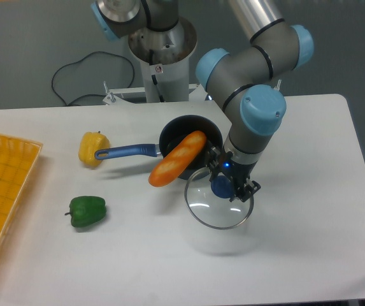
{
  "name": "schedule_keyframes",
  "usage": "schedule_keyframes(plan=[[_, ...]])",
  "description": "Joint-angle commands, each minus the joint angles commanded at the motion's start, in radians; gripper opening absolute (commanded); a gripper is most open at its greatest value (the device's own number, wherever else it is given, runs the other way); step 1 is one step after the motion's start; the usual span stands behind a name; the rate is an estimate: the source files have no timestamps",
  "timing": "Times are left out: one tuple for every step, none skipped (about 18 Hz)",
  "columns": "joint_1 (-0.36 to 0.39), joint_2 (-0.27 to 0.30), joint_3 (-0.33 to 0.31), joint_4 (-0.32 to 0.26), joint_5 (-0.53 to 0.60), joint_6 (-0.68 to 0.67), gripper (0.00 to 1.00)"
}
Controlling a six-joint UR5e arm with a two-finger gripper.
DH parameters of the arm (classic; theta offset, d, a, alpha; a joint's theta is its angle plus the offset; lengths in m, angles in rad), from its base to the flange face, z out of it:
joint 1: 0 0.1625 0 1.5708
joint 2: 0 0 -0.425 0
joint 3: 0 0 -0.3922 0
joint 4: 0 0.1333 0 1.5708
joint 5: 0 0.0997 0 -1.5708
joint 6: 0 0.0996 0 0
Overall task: Close the pot lid
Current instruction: 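Lift the held glass lid and move it toward the dark pot, then lower the glass lid onto the pot rim over the bread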
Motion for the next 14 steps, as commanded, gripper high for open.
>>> schedule_keyframes(plan=[[0.002,0.014,0.0,-0.012,-0.009,0.0,0.55],[0.003,0.029,0.0,-0.038,-0.015,0.003,0.55],[0.006,0.034,0.0,-0.058,-0.018,0.003,0.55],[0.009,0.035,-0.002,-0.066,-0.02,0.011,0.55],[0.012,0.038,-0.009,-0.071,-0.02,0.026,0.55],[0.017,0.049,-0.024,-0.071,-0.02,0.049,0.55],[0.024,0.06,-0.04,-0.071,-0.02,0.073,0.55],[0.034,0.072,-0.052,-0.071,-0.026,0.092,0.55],[0.038,0.08,-0.067,-0.071,-0.032,0.101,0.55],[0.043,0.087,-0.08,-0.071,-0.032,0.106,0.55],[0.046,0.1,-0.087,-0.071,-0.034,0.106,0.55],[0.046,0.109,-0.092,-0.077,-0.035,0.107,0.55],[0.052,0.12,-0.092,-0.096,-0.041,0.113,0.55],[0.061,0.126,-0.092,-0.122,-0.049,0.135,0.55]])
